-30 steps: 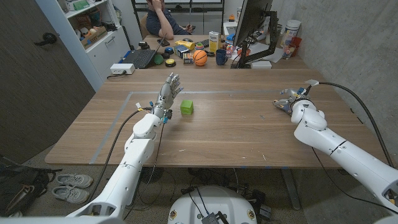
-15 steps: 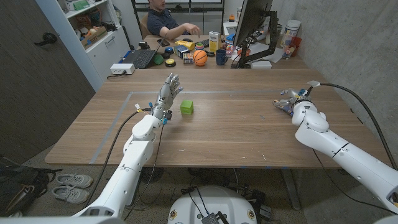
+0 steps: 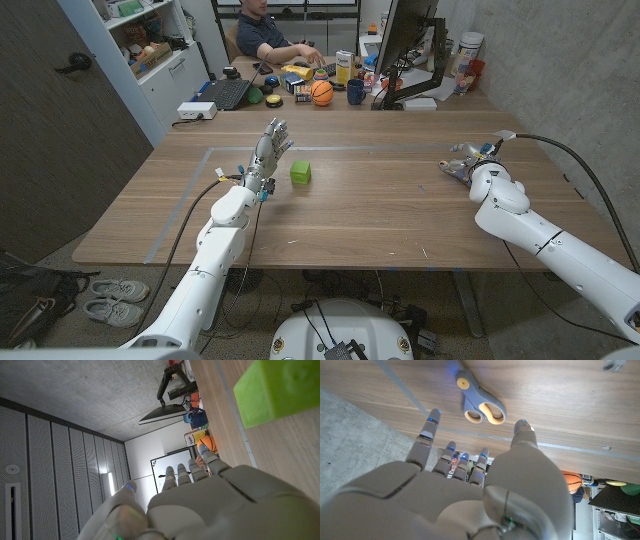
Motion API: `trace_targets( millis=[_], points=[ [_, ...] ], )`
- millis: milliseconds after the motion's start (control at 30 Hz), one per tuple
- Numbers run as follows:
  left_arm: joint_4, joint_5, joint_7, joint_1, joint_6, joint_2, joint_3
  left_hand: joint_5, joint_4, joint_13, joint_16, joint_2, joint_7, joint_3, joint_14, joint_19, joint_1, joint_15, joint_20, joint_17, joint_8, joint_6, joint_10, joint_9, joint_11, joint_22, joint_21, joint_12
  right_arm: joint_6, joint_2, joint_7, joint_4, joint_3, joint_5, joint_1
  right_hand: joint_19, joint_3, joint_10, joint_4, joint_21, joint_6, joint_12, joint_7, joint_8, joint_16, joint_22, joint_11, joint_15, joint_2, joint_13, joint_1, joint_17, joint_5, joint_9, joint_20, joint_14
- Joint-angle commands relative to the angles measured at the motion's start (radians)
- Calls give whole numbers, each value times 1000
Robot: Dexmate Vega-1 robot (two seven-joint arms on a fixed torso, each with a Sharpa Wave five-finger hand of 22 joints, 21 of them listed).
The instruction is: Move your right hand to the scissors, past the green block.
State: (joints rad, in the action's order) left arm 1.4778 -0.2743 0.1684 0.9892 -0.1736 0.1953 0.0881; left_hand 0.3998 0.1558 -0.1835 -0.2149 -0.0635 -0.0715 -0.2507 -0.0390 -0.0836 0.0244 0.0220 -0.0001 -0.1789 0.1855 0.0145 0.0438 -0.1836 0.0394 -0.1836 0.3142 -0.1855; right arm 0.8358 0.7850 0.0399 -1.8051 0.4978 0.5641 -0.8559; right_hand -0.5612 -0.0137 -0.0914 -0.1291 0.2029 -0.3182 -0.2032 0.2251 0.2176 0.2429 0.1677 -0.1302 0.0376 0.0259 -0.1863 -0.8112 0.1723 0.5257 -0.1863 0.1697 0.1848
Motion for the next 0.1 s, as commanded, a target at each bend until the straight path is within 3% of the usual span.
trace_targets(
  millis=[33,100],
  points=[
    [2,-3,6,-2,0,4,1,6,-2,-6,-3,-13,-5,4,-2,-7,4,-1,1,-4,4,-2,-1,-2,7,-5,-3,-5,4,-2,-16,-8,-1,-6,-7,-8,8,-10,0,-3,-12,1,-4,-7,-2,2,-1,7,-3,0,-16,-1,8,-3,-10,11],
    [2,-4,8,-2,1,6,1,7,-2,-6,-3,-13,-5,4,-2,-8,5,0,1,-4,4,-2,0,-2,8,-5,-4,-5,7,-3,-17,-9,0,-5,-7,-10,9,-15,1,-4,-15,0,-4,-7,-3,2,2,8,-4,0,-17,-1,8,-3,-17,13]
  ],
)
